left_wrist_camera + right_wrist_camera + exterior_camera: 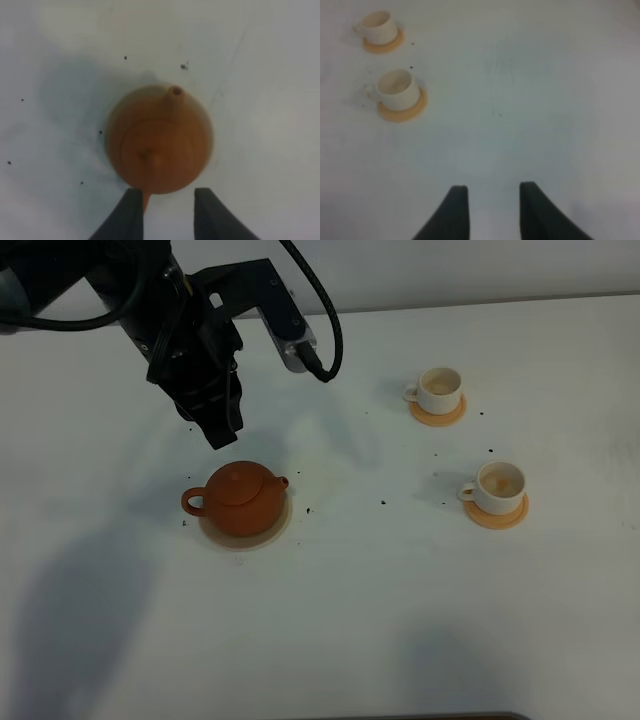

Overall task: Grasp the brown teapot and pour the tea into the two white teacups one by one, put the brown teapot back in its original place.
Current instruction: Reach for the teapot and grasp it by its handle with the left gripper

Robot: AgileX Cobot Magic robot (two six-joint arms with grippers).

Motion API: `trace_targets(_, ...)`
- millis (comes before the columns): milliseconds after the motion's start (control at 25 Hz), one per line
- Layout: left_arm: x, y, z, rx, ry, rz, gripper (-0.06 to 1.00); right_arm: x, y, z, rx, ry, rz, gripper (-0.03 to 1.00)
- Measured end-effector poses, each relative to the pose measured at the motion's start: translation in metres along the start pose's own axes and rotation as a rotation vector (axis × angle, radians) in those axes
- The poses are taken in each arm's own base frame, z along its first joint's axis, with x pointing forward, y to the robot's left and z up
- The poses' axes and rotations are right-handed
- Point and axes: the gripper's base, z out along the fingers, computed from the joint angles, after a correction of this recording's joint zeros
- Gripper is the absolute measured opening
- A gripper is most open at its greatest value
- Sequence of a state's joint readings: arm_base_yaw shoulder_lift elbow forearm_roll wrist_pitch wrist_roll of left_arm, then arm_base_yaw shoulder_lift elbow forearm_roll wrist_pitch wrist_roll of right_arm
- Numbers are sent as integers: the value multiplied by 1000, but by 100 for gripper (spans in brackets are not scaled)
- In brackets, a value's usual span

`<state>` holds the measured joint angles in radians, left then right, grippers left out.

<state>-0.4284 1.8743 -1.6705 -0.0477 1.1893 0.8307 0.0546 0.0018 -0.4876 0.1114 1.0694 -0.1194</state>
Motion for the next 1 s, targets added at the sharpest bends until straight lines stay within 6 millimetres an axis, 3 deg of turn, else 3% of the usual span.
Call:
trace_targets(280, 5, 10, 17, -41, 116, 141, 25, 0, 0, 0, 0, 0, 0, 24)
trace_targets(480, 3, 15, 42, 8, 163, 253, 25, 0, 0, 0, 0, 0, 0, 24)
trace_targets(680, 2, 18, 76, 76, 209, 267, 25, 0, 0, 0, 0, 0, 0, 24)
trace_targets(1000, 14, 15, 97, 127, 274, 239, 25, 0, 0, 0, 0, 0, 0, 24)
